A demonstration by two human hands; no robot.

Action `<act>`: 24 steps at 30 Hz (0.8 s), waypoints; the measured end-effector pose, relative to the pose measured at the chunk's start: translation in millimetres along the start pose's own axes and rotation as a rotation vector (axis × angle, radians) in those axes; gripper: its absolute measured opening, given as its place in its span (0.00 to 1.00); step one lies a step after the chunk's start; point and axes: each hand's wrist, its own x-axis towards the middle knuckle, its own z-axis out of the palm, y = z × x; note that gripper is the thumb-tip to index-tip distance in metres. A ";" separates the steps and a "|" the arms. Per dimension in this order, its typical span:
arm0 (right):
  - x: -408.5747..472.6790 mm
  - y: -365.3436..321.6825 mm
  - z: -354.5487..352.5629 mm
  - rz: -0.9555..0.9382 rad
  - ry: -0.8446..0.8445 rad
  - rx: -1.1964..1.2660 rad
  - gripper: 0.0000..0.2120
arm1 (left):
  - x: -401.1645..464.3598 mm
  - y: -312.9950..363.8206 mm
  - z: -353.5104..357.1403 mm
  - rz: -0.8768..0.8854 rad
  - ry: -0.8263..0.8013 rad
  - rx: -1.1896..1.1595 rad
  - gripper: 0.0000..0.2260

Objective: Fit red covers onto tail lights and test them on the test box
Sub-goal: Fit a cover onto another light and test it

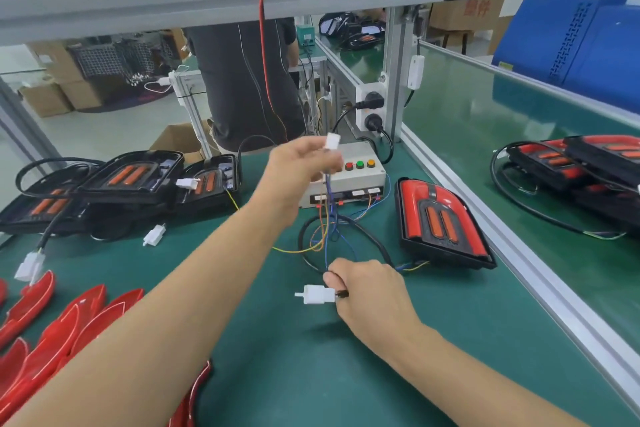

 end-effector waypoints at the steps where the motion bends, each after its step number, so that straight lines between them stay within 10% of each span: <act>1: 1.6 -0.1 0.1 -0.001 0.034 -0.024 0.10 | -0.1 2.1 -7.5 -0.026 0.060 -0.114 0.06; 9: 1.4 7.6 15.0 -0.003 0.054 -0.197 0.18 | -6.9 -4.6 -74.9 -0.177 0.344 -0.859 0.05; 15: 8.5 10.9 5.1 -0.013 -0.096 0.300 0.18 | -29.6 -20.6 -62.7 0.082 -0.082 0.108 0.16; 24: 20.9 10.4 -24.3 0.036 -0.269 0.839 0.11 | -40.9 -49.9 -44.9 -0.018 -0.268 0.307 0.15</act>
